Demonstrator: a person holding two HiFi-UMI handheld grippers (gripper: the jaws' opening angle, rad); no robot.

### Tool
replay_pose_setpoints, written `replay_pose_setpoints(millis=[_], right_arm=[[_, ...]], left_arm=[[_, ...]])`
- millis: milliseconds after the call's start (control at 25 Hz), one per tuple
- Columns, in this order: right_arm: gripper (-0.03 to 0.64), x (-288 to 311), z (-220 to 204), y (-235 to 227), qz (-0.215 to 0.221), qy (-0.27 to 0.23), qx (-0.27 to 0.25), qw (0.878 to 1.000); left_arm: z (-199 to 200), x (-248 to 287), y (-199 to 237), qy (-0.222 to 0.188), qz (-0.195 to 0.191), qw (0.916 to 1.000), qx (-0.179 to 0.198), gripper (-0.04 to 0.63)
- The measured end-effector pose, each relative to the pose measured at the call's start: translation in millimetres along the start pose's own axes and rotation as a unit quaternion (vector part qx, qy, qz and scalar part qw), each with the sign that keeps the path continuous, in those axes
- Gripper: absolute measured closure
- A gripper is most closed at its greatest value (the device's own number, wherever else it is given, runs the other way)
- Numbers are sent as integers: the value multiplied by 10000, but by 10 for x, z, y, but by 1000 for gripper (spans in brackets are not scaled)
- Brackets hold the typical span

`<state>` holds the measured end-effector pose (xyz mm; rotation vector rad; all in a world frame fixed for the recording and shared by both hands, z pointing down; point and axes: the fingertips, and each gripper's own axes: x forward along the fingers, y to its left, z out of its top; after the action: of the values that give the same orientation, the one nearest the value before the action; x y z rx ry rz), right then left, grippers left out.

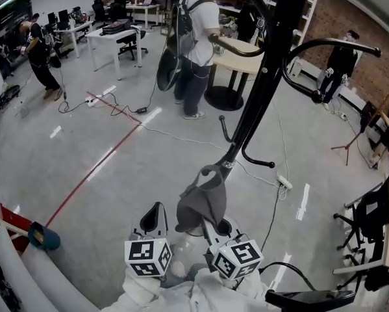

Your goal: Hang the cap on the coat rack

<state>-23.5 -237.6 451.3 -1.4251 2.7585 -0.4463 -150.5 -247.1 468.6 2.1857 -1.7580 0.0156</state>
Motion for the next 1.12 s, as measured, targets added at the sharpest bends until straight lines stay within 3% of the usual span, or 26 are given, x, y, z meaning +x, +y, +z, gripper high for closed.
replay_pose_setpoints(millis=[440,1120], right_arm=[[595,183,-20,-177,-217,141,77,9996],[595,338,-118,-457,-598,280,88,9978]], left_arm=[[43,187,11,155,-54,9998,107,612],[-116,238,110,429,60,9991,-37,612]])
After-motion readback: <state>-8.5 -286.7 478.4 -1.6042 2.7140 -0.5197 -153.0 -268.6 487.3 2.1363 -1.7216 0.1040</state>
